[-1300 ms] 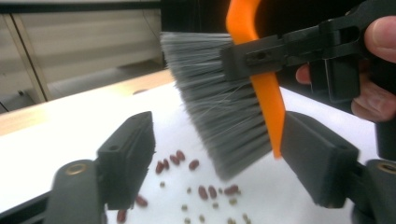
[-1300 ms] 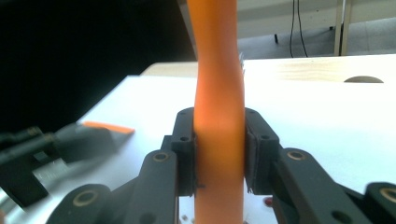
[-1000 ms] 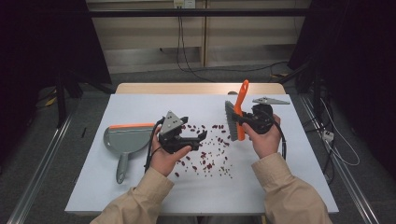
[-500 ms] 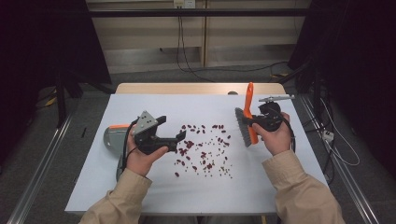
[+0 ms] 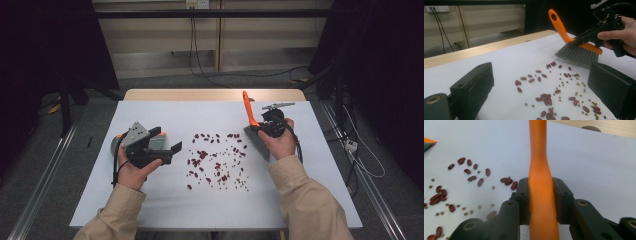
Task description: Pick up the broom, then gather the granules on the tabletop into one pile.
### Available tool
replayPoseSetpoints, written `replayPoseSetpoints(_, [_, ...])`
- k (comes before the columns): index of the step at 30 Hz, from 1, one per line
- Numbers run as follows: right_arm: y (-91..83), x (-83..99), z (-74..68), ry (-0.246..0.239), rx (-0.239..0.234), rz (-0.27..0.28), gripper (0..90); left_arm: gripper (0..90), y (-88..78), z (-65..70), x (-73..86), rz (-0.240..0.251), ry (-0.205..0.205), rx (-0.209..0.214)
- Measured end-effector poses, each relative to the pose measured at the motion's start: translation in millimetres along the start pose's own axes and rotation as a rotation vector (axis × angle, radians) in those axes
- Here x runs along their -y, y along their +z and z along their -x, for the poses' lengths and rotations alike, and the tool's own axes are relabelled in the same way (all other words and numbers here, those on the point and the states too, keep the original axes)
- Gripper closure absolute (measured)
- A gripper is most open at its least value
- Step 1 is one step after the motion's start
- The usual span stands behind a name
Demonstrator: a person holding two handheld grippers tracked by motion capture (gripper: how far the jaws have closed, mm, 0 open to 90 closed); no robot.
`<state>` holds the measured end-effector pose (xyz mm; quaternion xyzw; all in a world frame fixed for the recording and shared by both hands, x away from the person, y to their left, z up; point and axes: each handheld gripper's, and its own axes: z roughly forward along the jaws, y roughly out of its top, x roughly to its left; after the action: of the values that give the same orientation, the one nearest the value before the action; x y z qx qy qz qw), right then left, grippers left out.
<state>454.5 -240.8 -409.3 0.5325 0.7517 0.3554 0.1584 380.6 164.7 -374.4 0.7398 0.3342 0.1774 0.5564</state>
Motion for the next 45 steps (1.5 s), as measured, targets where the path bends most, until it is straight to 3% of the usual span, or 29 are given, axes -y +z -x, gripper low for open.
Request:
replayPoseSetpoints(7, [11.3,1.2,-5.5,-0.041,0.011,-0.018,68.8,6.7,-2.6,-7.7,10.0,-0.005,-0.022,-0.007])
replayPoseSetpoints(11, [9.5,2.2,-7.4,-0.07,0.022,-0.029,59.0,6.7,-4.8,-11.0,14.0,-0.01,-0.025,-0.011])
replayPoseSetpoints(14, [1.9,5.5,-8.6,-0.096,0.027,-0.039,57.2,6.7,-7.6,-13.1,16.8,-0.015,-0.026,-0.016])
replayPoseSetpoints(18, [-8.1,11.8,-10.9,-0.132,0.016,-0.054,62.7,6.7,-11.3,-15.1,20.0,-0.019,-0.025,-0.019])
replayPoseSetpoints(21, [-9.9,16.7,-11.2,-0.17,0.035,-0.075,67.1,6.7,-13.3,-16.2,21.2,-0.016,-0.021,-0.013])
replayPoseSetpoints(23, [-10.6,19.1,-9.5,-0.159,0.045,-0.094,69.9,6.7,-14.5,-17.3,21.7,-0.014,-0.029,-0.012])
replayPoseSetpoints(27, [-10.4,23.5,-4.6,-0.166,0.004,-0.072,70.8,6.2,-16.7,-19.0,21.8,-0.004,-0.032,-0.005])
replayPoseSetpoints(30, [-11.4,22.6,-5.4,-0.161,0.013,-0.084,70.9,5.8,-18.2,-20.5,22.8,-0.016,-0.029,0.003])
replayPoseSetpoints(41, [-4.6,6.6,-1.5,-0.17,-0.012,0.028,71.1,4.8,-26.3,-25.4,28.4,-0.01,-0.038,0.013])
replayPoseSetpoints(42, [-1.7,2.8,-1.3,-0.185,-0.025,0.05,71.1,4.8,-27.3,-25.9,29.2,-0.01,-0.038,0.012])
replayPoseSetpoints(45, [8.5,-6.6,-3.2,-0.231,-0.003,0.076,71.1,4.8,-31.3,-27.3,30.8,-0.009,-0.039,0.015])
